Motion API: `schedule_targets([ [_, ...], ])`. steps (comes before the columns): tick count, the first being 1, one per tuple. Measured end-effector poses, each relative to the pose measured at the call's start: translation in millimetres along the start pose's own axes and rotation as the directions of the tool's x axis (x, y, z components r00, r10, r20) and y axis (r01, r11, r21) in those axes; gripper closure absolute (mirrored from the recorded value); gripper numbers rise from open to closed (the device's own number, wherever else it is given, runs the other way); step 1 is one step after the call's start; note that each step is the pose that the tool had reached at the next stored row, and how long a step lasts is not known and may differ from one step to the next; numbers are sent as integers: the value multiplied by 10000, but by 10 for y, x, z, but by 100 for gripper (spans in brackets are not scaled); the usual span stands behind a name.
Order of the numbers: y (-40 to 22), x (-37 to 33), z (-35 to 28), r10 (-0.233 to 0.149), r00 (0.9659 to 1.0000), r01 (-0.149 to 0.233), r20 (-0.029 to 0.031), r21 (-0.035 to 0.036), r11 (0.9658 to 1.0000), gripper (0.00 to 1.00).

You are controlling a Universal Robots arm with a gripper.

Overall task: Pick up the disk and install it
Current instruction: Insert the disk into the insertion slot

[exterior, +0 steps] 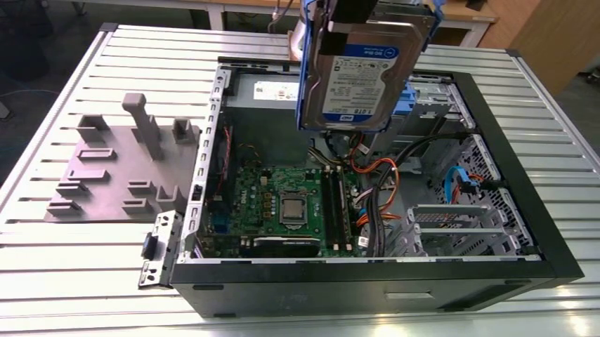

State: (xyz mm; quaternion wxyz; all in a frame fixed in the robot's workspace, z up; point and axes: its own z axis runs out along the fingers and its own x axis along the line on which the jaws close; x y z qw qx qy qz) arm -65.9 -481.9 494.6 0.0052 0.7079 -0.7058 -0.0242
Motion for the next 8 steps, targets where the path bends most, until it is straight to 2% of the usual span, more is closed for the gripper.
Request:
schedule_targets([
  [4,0,50,3,0,10000,0,0,0,10000,63],
  [8,0,57,2,0,10000,0,-1,0,10000,63],
])
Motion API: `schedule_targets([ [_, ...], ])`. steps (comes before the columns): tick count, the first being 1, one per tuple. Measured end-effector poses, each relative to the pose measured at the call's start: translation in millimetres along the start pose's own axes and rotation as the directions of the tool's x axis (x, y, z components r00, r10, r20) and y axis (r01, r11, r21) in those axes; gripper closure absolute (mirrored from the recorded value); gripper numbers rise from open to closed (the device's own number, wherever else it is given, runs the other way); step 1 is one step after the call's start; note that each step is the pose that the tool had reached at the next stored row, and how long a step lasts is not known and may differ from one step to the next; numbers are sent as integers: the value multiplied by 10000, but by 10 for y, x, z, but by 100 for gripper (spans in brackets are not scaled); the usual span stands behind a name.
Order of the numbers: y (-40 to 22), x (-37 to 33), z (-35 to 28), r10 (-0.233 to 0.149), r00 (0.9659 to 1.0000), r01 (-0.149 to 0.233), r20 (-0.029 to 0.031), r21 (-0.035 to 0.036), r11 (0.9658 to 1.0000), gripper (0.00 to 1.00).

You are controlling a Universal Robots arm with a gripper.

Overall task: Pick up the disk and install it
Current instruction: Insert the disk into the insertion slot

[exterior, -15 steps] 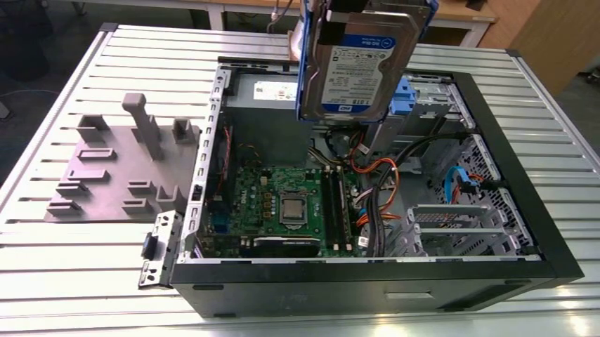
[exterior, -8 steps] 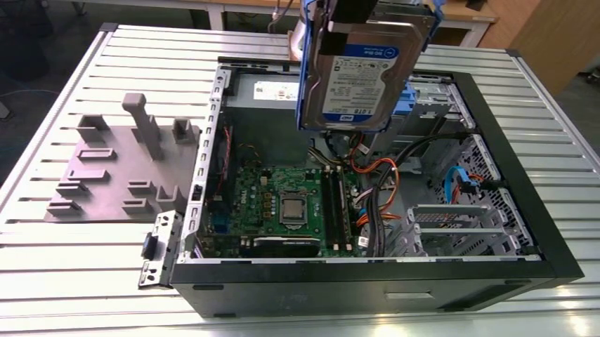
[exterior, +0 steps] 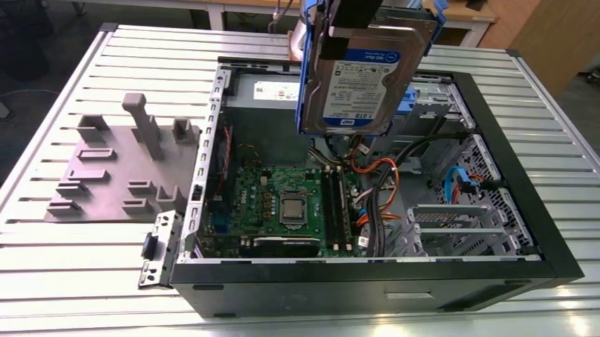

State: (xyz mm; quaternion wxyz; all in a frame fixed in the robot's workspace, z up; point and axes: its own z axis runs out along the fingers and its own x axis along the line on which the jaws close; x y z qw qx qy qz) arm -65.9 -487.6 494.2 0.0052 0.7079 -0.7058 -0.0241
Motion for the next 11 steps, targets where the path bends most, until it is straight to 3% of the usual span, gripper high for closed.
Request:
schedule_targets([
  [11,0,9,1,-1,10000,1,0,-1,10000,63],
])
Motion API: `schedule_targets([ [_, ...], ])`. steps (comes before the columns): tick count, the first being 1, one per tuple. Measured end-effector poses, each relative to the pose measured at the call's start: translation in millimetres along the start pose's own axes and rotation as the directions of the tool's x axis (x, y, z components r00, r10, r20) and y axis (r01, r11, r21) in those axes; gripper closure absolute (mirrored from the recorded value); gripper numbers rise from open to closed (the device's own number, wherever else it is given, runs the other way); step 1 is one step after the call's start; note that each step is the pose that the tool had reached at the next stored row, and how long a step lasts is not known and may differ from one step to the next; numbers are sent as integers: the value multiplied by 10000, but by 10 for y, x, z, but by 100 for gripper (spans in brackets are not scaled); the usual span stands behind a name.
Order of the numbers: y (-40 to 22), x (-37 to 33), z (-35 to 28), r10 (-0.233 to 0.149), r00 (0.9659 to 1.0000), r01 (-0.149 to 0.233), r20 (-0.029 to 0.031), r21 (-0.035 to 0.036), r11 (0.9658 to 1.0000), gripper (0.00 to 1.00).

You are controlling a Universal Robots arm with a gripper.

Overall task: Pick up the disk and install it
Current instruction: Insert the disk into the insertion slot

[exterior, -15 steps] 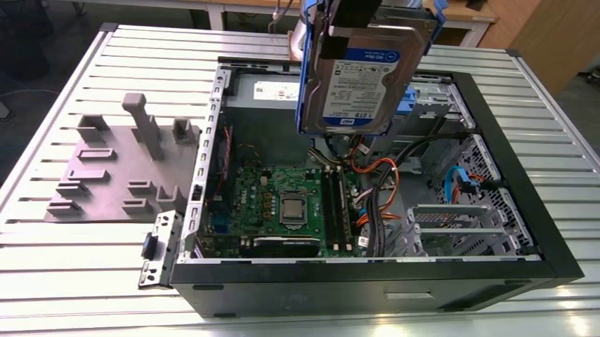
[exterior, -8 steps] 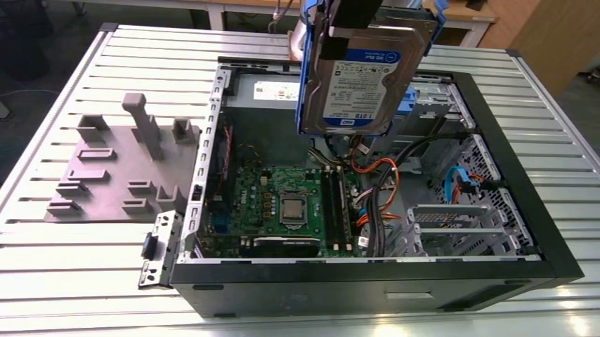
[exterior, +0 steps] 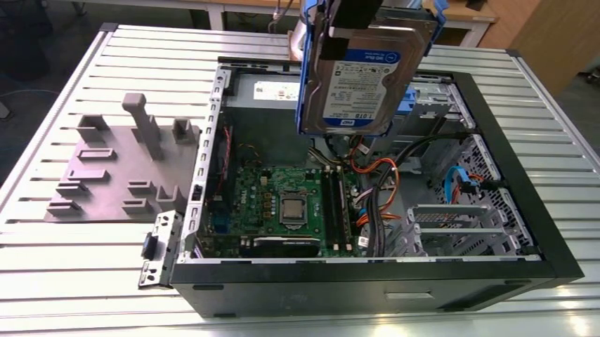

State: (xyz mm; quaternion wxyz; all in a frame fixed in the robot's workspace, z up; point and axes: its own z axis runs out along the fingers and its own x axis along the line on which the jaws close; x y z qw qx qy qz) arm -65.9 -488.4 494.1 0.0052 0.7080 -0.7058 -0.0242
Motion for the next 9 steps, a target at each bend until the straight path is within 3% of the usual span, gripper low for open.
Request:
schedule_targets([
  [4,0,78,12,0,10000,0,25,1,10000,63],
  [9,-1,224,33,-1,10000,1,42,0,10000,63],
])
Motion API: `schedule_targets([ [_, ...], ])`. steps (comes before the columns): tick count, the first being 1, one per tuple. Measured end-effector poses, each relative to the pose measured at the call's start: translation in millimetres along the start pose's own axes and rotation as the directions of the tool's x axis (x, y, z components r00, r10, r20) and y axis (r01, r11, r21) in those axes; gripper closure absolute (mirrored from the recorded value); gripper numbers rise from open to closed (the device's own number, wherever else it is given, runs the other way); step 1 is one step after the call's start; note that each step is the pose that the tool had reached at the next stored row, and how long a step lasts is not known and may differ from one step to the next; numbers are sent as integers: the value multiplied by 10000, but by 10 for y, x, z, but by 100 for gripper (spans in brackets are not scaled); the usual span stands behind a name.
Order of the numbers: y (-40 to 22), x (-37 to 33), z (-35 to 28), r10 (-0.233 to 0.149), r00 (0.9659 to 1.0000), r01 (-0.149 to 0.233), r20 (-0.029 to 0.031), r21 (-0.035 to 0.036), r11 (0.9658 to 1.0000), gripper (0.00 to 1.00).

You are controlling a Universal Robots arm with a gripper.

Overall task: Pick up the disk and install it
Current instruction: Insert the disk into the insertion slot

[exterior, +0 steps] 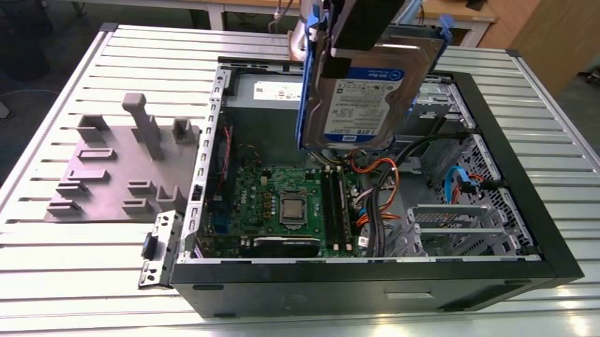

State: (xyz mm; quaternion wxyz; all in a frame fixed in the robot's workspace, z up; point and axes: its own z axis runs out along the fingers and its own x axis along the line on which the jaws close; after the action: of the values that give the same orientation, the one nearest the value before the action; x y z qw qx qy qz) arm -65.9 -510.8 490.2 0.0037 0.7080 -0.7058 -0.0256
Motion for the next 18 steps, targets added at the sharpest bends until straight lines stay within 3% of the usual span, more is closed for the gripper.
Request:
schedule_targets([
  [5,-1,106,25,-2,10000,2,56,2,10000,63],
  [10,-27,115,41,-2,10000,2,59,9,10000,63],
  [18,-227,117,62,-3,10000,3,61,9,10000,63],
])
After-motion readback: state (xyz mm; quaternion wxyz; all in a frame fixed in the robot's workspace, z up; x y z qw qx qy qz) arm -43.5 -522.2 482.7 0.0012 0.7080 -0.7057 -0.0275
